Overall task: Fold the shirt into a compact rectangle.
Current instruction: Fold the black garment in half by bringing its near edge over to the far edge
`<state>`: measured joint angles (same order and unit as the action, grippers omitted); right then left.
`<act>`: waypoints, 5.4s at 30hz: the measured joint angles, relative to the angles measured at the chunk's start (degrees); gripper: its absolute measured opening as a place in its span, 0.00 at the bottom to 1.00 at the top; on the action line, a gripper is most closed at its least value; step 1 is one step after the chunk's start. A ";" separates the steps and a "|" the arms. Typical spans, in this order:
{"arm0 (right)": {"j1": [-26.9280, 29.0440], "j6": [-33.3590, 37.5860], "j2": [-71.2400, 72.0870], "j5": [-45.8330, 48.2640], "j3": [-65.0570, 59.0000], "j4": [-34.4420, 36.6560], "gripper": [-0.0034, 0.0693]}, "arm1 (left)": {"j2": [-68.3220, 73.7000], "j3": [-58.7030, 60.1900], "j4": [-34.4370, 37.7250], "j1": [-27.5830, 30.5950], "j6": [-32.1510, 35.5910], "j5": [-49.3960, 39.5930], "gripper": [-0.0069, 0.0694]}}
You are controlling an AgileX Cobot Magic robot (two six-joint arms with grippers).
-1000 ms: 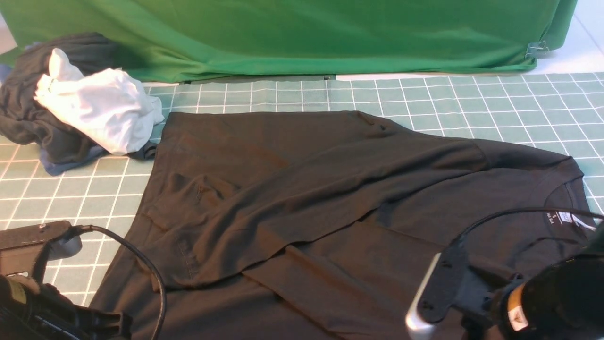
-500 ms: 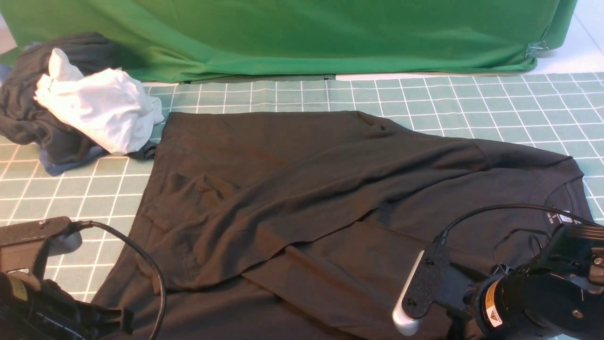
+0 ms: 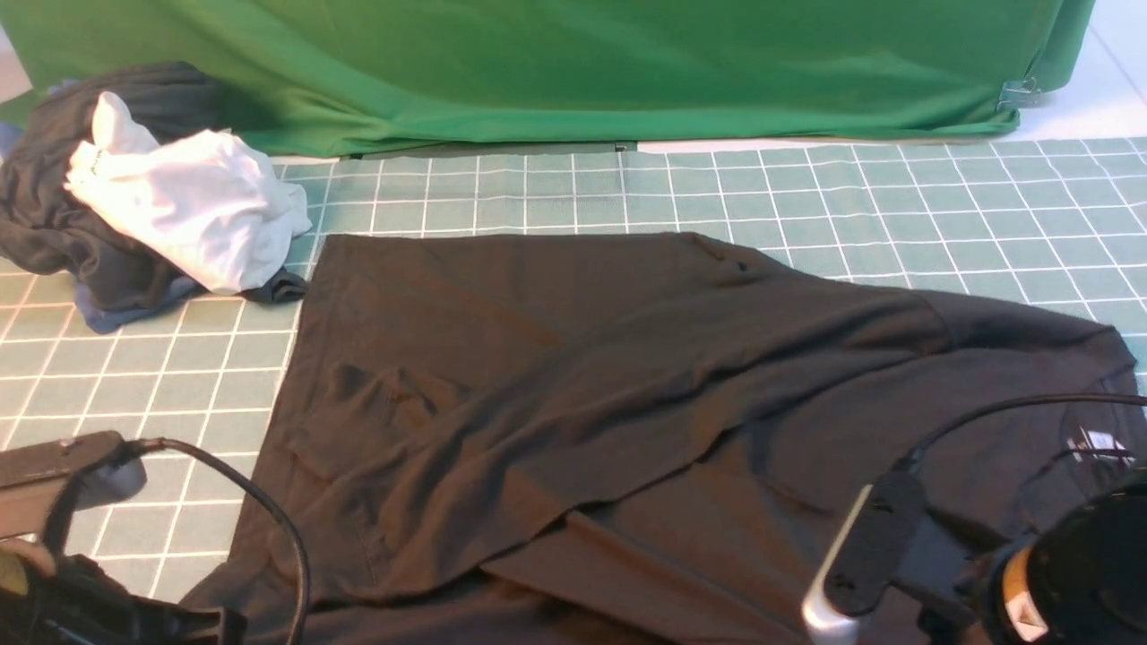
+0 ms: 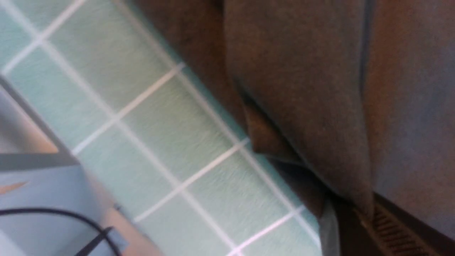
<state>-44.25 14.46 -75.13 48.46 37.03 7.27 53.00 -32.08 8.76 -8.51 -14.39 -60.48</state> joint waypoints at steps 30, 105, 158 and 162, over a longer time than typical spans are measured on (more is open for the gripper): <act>5.23 -3.94 -2.33 -1.31 12.22 -16.28 0.09 | 20.42 -20.12 1.29 -0.37 5.73 -3.44 0.11; 5.33 -3.89 -2.40 -4.58 15.27 -11.96 0.09 | 20.47 -16.17 -26.66 -24.60 1.42 5.04 0.10; 24.16 -0.25 -47.34 -26.60 54.31 -12.64 0.46 | 64.45 -59.67 -13.16 6.17 5.45 21.18 0.29; 24.16 -0.25 -46.63 -25.25 54.33 -12.84 0.56 | 64.45 -61.08 -18.02 6.17 2.44 18.03 0.44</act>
<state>-20.10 14.21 -121.76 23.21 91.36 -5.57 117.45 -93.16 -9.26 -2.34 -11.95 -42.45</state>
